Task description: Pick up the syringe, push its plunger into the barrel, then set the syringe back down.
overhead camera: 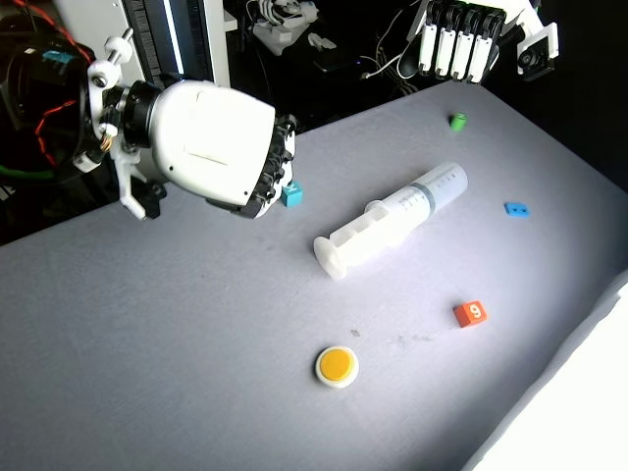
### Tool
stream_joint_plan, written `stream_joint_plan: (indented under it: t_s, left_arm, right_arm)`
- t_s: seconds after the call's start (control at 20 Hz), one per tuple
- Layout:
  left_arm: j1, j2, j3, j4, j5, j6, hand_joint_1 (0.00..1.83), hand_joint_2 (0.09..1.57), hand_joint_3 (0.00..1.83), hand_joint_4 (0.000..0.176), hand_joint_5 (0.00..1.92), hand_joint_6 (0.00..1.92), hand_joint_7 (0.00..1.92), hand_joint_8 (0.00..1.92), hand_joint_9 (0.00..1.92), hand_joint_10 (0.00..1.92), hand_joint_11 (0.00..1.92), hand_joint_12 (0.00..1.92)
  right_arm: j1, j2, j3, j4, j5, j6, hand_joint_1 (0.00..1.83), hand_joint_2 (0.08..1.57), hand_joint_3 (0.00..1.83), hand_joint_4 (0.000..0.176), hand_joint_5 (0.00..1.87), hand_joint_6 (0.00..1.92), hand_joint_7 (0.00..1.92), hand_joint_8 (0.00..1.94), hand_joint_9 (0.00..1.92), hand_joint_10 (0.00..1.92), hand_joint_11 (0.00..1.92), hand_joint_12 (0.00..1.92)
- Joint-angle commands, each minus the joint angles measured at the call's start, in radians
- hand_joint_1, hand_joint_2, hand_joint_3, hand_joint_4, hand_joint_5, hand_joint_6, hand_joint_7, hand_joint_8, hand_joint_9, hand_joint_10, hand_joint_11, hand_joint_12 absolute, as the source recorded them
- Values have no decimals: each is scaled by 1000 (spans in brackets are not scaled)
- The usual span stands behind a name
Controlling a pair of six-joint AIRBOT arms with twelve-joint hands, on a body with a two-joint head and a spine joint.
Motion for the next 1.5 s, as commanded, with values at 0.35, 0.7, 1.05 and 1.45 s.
stream_joint_plan:
  t_s: [0.35, 0.7, 1.05, 1.45]
  left_arm:
    - [18, -9, 56, -75, -78, 21, 0, 1136, 12, 0, 0, 0, 0, 0, 0, 0, 0, 0]
    - [38, -8, 62, -76, -112, 32, 0, 1135, 8, 0, 29, 11, 22, 9, 0, 0, 0, 0]
    - [51, 15, 22, -145, 49, 72, 0, 1134, 4, 0, 11, 0, 8, 2, 0, 0, 0, 0]
    - [42, 54, -63, -39, 145, -11, 771, 882, 0, 0, 0, 0, 0, 0, 0, 0, 0, 0]
  right_arm:
    - [-29, 24, 2, 132, 172, -36, 0, 1201, 0, 0, 0, 0, 0, 0, 0, 0, 0, 0]
    - [-57, 23, 2, 213, 150, -123, 0, 1199, 0, 0, 0, 0, 0, 0, 0, 0, 0, 0]
    - [-92, -2, 6, 216, 227, -289, 0, 1160, 0, 0, 13, 5, 2, 1, 0, 0, 0, 0]
    - [-227, -1, 8, 217, 423, -270, 0, 1147, 0, 0, 10, 0, 0, 0, 0, 0, 0, 0]
